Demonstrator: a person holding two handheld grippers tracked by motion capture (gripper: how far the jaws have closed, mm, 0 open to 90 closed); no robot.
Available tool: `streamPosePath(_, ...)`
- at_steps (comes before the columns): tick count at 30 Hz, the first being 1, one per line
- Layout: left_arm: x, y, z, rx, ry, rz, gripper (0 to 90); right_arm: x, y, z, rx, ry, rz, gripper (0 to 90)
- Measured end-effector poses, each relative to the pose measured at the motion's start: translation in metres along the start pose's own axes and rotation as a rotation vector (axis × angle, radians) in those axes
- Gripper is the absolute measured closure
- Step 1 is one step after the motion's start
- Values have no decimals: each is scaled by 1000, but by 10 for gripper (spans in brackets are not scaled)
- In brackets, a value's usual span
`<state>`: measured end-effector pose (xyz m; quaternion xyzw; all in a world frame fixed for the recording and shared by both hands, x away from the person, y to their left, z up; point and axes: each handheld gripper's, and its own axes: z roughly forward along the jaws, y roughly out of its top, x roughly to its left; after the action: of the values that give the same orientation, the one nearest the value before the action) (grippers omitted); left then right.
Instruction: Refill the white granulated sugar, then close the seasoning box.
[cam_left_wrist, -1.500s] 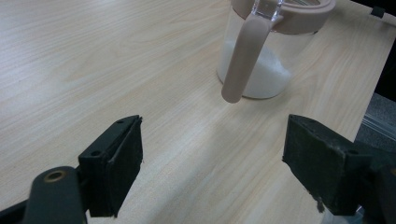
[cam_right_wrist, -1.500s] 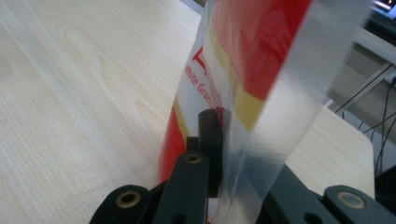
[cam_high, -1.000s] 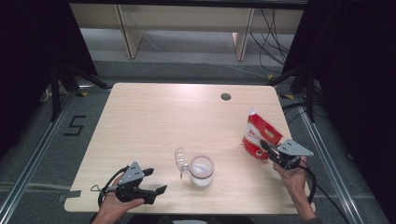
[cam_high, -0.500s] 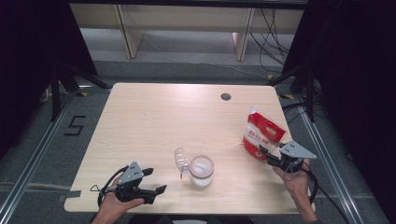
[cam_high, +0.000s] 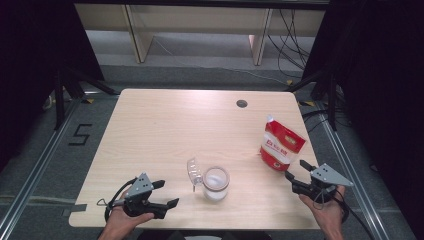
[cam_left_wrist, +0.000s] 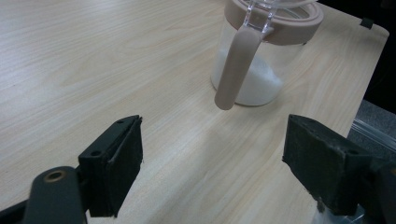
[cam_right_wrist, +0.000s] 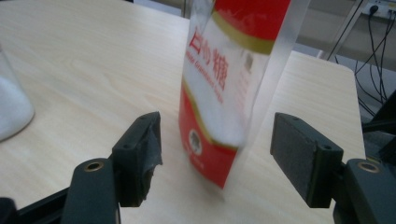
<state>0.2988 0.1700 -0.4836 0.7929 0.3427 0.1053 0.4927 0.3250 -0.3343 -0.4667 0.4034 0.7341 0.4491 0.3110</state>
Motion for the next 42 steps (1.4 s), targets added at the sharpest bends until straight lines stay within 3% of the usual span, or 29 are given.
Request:
streamPosePath(2,0,0,1,-14,-14,-13,194,5,0,-6,16,-3,-1,338)
streamPosePath(3,0,1,1,-14,-15,-14,194,10,-1,-8,21,-6,27,336)
streamPosePath(6,0,2,0,-17,-18,-20,194,13,0,-9,10,3,-28,329)
streamPosePath(7,0,3,0,-20,-24,-32,194,18,-1,-11,32,11,6,330)
streamPosePath(8,-1,3,0,-28,-33,-41,194,17,0,-10,15,20,-36,330)
streamPosePath(10,-1,4,-1,-42,-39,-46,194,24,-2,-11,39,42,0,329)
streamPosePath(11,-2,5,-2,-34,-32,-47,194,23,-2,-10,29,51,-23,328)
streamPosePath(13,-1,6,-3,-33,-26,-23,194,26,-3,-11,38,75,-12,324)
streamPosePath(15,0,7,-4,-35,-31,-22,194,29,-4,-12,42,82,-22,323)
streamPosePath(16,-1,7,-5,-37,-21,-47,194,30,-5,-14,57,78,-19,323)
streamPosePath(18,1,9,-6,-38,-22,-24,194,34,-6,-15,60,73,-22,323)
streamPosePath(20,0,10,-7,-43,-17,-27,193,37,-7,-16,63,73,-45,322)
streamPosePath(22,-1,10,-7,-43,-16,-27,193,38,-8,-16,78,72,-97,319)
streamPosePath(24,-3,10,-8,-46,-10,-49,193,41,-10,-16,94,94,-94,318)
streamPosePath(26,-2,11,-9,-41,-9,-19,193,41,-10,-16,100,99,-104,318)
streamPosePath(27,-3,12,-9,-46,-11,-31,193,41,-10,-16,82,78,-121,318)
streamPosePath(30,-5,13,-10,-54,3,-48,193,43,-11,-18,88,76,-103,319)
streamPosePath(36,-7,18,-7,-50,8,-39,194,44,-13,-16,103,92,-111,319)
streamPosePath(38,-6,22,-7,-45,2,-6,196,45,-13,-15,113,114,-106,319)
streamPosePath(39,-6,23,-7,-51,7,-11,201,45,-13,-14,101,103,-115,319)
streamPosePath(42,-6,29,-5,-63,2,-19,229,48,-14,-16,133,103,-86,320)
